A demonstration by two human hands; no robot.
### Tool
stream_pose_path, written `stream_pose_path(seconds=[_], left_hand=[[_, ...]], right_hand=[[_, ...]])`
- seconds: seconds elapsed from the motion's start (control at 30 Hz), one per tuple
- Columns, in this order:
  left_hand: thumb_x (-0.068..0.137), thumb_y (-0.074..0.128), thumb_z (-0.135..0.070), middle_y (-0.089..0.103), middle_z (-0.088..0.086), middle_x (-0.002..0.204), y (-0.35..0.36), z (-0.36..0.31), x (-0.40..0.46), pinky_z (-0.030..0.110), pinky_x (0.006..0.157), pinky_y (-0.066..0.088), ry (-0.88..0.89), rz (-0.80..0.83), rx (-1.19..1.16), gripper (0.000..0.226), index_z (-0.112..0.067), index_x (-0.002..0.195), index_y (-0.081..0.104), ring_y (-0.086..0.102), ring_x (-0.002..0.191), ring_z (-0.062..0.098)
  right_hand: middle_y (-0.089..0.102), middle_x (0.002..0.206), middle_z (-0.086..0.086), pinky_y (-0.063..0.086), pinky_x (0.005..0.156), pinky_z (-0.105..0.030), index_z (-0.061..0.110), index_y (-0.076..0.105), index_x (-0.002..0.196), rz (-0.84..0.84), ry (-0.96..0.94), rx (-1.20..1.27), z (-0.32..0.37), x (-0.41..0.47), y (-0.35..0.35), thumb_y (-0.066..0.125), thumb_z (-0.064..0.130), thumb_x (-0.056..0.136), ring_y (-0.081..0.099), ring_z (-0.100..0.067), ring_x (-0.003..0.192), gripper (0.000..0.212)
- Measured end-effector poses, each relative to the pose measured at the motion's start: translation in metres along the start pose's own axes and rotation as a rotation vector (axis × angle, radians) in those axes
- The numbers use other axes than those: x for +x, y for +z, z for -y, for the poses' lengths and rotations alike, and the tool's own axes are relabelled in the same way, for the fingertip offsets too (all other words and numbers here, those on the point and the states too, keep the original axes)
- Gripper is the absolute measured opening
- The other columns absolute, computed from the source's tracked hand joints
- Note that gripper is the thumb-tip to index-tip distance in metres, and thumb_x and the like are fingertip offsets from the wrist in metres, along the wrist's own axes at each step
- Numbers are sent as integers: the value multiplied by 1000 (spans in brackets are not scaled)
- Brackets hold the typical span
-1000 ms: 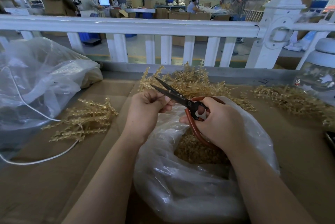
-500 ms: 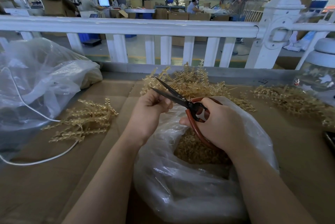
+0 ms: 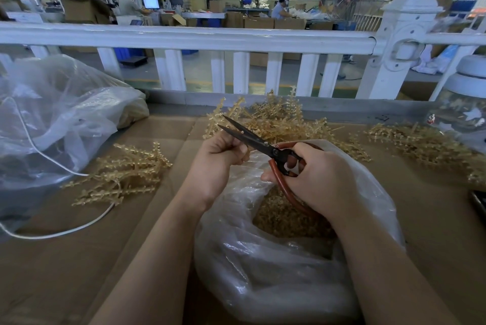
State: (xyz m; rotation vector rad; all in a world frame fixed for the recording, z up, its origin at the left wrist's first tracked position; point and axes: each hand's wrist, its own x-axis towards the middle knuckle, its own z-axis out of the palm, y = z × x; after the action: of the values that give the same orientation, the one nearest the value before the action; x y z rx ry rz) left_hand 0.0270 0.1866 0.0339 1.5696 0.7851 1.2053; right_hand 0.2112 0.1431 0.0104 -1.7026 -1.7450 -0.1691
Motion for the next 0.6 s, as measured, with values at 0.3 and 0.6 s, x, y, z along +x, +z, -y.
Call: stream_pose_path(seconds=[0.3, 0.6], left_hand=[[94, 44, 13, 50, 6, 68, 0, -1, 0, 14, 62, 43, 3, 11, -11, 30, -9, 75, 51, 48, 61, 6], [94, 47, 10, 56, 0, 64, 0, 2, 1, 16, 63, 44, -35, -14, -60, 24, -6, 77, 53, 51, 62, 8]], right_hand=[[57, 65, 16, 51, 53, -26, 27, 60, 77, -40, -35, -48, 3, 0, -3, 34, 95, 66, 56, -3, 58, 74], [56, 63, 18, 52, 51, -25, 34, 53, 75, -76, -61, 20, 1, -1, 1, 46, 90, 70, 57, -2, 56, 57]])
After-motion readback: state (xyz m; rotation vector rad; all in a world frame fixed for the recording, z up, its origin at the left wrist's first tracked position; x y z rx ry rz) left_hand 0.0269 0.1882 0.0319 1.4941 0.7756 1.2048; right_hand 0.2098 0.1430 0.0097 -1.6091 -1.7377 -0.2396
